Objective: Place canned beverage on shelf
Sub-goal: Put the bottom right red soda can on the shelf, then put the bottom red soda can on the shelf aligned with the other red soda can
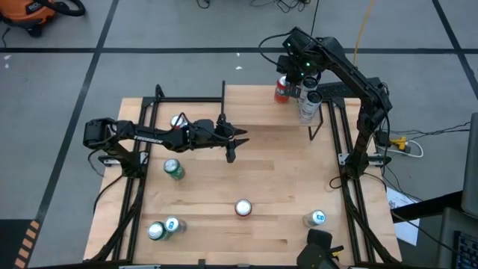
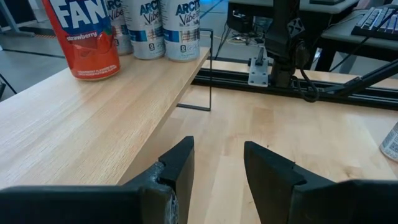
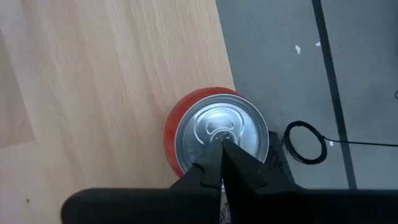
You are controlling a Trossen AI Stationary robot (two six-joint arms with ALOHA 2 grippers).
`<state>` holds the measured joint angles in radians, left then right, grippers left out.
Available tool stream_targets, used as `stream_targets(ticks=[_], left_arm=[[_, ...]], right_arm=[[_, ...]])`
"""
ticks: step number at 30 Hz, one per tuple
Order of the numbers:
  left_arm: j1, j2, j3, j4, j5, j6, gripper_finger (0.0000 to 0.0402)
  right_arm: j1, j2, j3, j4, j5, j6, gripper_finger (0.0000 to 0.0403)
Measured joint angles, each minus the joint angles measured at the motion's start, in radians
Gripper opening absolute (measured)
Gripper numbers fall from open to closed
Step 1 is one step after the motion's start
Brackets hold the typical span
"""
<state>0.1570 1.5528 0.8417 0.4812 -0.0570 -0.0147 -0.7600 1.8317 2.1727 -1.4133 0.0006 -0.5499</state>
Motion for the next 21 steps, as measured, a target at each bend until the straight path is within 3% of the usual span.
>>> stream_targets(ticks=[8,21], left_arm=[[0.001,0.0,0.0,0.0,0.0,0.0,0.0138],[0.001,0.0,0.0,-0.001,0.0,0.002,0.0138]], right_arm=[[0.001,0.001,-0.001,0.015,0.104,0.004,0.0],[0.003,-0.047,-0.003,0.022,0.089,0.029,0.0]])
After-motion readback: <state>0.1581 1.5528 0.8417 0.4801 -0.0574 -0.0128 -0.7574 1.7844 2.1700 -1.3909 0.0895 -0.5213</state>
